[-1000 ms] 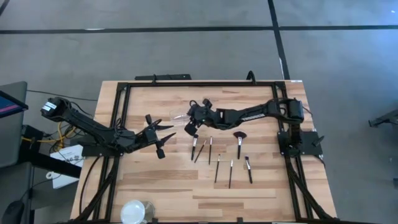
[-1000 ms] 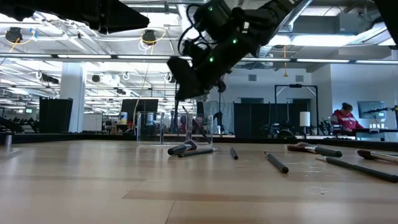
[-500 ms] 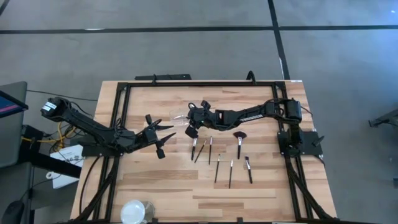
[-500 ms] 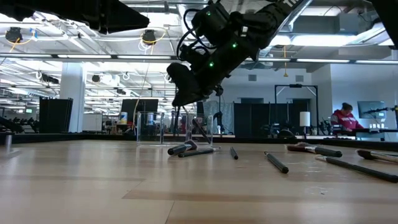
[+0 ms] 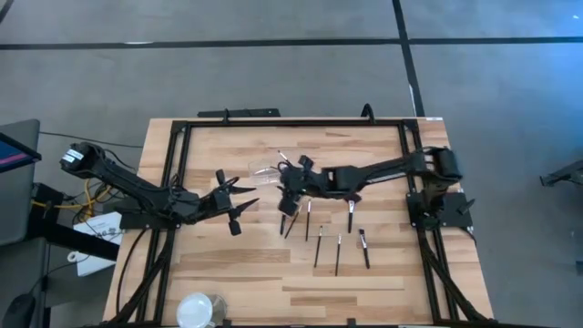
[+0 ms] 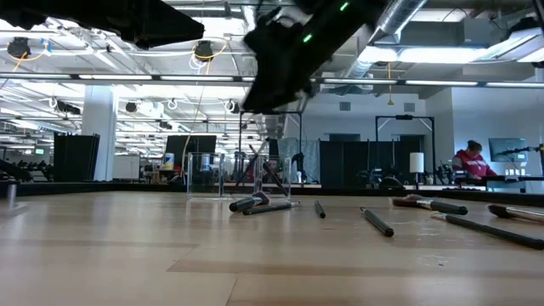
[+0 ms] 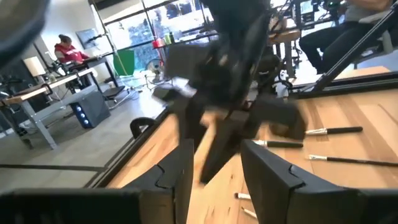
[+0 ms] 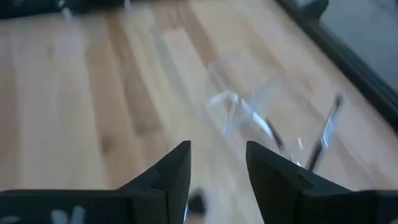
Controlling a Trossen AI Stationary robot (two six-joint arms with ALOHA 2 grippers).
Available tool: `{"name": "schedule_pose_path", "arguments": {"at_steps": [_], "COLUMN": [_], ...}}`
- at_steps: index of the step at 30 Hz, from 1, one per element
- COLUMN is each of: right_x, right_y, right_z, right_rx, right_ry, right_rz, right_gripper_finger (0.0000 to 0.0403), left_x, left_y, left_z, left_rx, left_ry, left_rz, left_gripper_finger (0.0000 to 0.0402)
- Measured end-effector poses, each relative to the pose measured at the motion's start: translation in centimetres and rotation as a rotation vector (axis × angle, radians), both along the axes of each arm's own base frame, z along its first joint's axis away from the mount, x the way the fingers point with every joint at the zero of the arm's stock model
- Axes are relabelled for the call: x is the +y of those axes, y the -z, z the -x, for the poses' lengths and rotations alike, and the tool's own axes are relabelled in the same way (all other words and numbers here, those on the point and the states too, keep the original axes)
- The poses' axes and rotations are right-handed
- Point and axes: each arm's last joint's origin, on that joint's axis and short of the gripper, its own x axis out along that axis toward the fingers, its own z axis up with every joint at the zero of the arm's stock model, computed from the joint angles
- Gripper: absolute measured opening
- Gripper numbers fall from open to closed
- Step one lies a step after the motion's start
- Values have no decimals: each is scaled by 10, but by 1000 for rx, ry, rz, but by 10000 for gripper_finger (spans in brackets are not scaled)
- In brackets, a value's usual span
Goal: Put items in baskets/containers
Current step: Put the black blush brush into the transparent organizer
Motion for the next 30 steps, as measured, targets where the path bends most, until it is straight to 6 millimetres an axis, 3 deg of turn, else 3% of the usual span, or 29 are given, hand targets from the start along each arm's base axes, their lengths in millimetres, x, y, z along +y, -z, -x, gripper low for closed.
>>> {"name": "schedule_pose_path", "arguments": {"at_steps": [4, 9, 20, 22, 26, 30], "right_x": [20, 46, 119, 123, 113, 105], "right_y": [-27, -44, -37, -45, -73, -83], "right_z": [28, 72, 157, 175, 212, 234], "right_rx": [45, 178, 539, 570, 519, 263], "right_ry": [37, 140, 492, 519, 610, 610], "right_rz": [-88, -220, -340, -349, -346, -361], "right_gripper_finger": [150, 145, 131, 127, 119, 117], "left_x": [-1, -1, 0, 0, 3, 6], "left_y": [1, 3, 5, 5, 5, 5], "left_z": [-1, -1, -1, -1, -2, -3], "left_rx": [8, 16, 41, 42, 42, 42], "left_ry": [10, 9, 9, 9, -6, -25], "left_rz": [-1, 8, 0, -2, -2, -2], "left_gripper_finger": [131, 131, 131, 131, 131, 131]}}
